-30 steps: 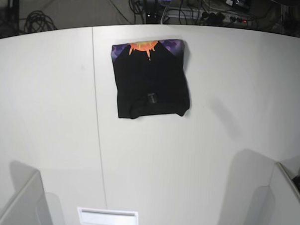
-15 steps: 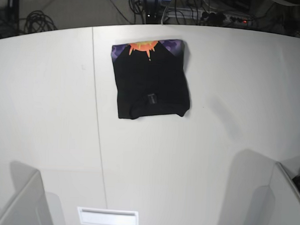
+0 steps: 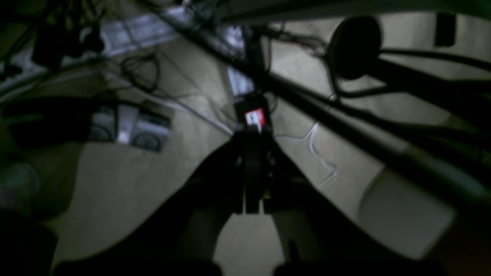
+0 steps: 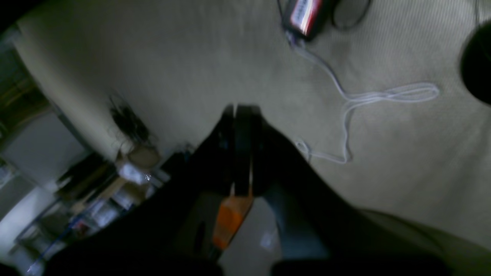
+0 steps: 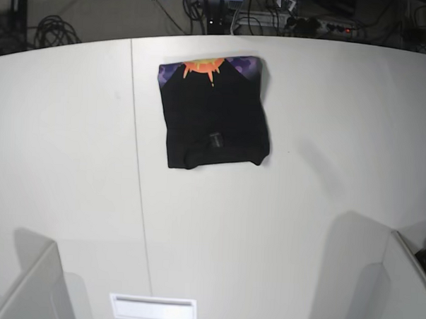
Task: Fold the T-shirt properly
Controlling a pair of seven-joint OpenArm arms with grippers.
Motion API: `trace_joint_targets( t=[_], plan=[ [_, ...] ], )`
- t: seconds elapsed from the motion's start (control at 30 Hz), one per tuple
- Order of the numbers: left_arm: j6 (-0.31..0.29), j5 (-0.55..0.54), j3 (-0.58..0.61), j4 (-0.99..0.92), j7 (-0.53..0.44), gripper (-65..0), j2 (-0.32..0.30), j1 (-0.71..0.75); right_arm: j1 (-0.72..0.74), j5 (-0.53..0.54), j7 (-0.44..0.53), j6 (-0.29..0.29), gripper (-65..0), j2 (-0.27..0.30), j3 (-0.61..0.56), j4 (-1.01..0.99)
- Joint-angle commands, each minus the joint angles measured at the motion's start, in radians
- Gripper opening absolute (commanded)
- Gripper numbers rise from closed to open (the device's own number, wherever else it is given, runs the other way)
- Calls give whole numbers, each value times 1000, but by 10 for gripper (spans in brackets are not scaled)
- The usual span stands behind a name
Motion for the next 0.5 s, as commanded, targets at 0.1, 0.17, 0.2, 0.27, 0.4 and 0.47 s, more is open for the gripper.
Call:
trace_joint_targets(
  t=[0.1,0.17,0.2,0.27,0.4,0.47],
  plan=[
    [-11,4,0,-102,-161,-650,-32,-33,51,3,71,7,-650,-55,1,-105],
    [-11,4,0,-102,-161,-650,-36,-34,51,3,83,-40,-650,-67,1,-105],
    [-11,4,0,-101,-163,-650,-47,-34,51,3,85,-82,-650,-76,1,-105],
    [-11,4,-2,-101,-166,-650,-59,-34,51,3,85,-161,-650,-84,1,-103],
    [-11,2,-2,-44,-166,-650,-61,-23,58,3,85,-286,-650,-99,1,-101],
    [-11,-2,-2,-23,-166,-650,-61,-17,68,3,85,-315,-650,-99,-1,-101]
  ],
)
